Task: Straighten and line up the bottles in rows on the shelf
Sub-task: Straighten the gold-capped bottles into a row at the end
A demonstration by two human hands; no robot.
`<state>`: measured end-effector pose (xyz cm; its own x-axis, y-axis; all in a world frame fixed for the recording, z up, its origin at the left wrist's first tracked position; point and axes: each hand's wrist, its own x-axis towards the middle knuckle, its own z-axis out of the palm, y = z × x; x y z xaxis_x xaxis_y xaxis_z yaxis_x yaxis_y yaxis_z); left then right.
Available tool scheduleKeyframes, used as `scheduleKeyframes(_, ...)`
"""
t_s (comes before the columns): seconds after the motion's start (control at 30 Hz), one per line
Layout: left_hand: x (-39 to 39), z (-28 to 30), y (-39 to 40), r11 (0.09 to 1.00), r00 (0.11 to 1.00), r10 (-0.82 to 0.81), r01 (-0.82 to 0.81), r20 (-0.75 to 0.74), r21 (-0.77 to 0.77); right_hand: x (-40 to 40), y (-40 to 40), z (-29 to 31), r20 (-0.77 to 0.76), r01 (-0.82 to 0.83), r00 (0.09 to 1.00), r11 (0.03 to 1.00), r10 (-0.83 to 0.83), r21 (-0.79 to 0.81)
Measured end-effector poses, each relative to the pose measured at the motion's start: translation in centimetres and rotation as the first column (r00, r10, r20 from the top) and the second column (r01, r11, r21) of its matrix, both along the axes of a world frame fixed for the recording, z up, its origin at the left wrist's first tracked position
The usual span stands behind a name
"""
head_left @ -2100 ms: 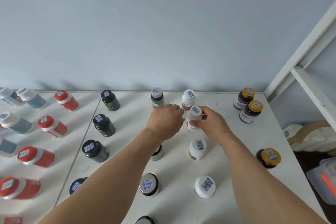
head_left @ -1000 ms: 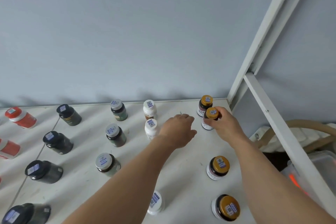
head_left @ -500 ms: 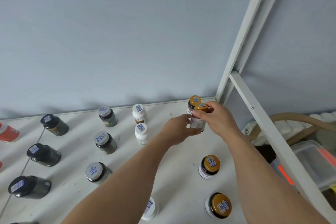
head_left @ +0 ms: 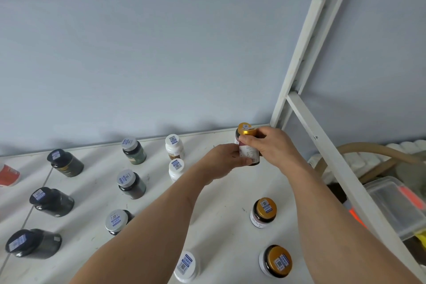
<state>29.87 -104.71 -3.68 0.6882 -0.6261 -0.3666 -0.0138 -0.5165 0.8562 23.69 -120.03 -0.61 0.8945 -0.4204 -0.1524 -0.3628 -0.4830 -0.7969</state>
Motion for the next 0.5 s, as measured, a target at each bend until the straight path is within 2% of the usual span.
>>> scheduleKeyframes(0.2,0.3,0.3,-0.2,1.000,1.000,-0.006,0.005,-0.026,-0.015,0.0,-0.3,0.2,0.036,0.013,0.999,0.999,-0.014,0.032)
scheduleKeyframes(0.27,0.3,0.3,-0.3,0.999,0.999,-0.031,0.030,0.031,0.040,-0.1,-0.4,-0.1,0.035,0.010,0.999,0.999,-0.012,0.037)
scheduleKeyframes(0.37,0.4,0.0,0.0,0.975,0.971,-0.125,0.083,0.204,0.205,-0.5,-0.5,-1.0,0.011,-0.006,1.000,1.000,0.006,0.016)
scheduleKeyframes(0.43,0.5,-0.1,0.4,0.925,0.896,-0.240,0.094,0.374,0.369,-0.9,-0.4,-1.6,0.006,-0.016,1.000,0.999,0.016,0.028)
scheduleKeyframes(0.5,0.3,-0.3,0.7,0.845,0.747,-0.397,0.071,0.534,0.530,-1.3,-0.3,-2.4,0.009,-0.023,1.000,0.998,0.022,0.054)
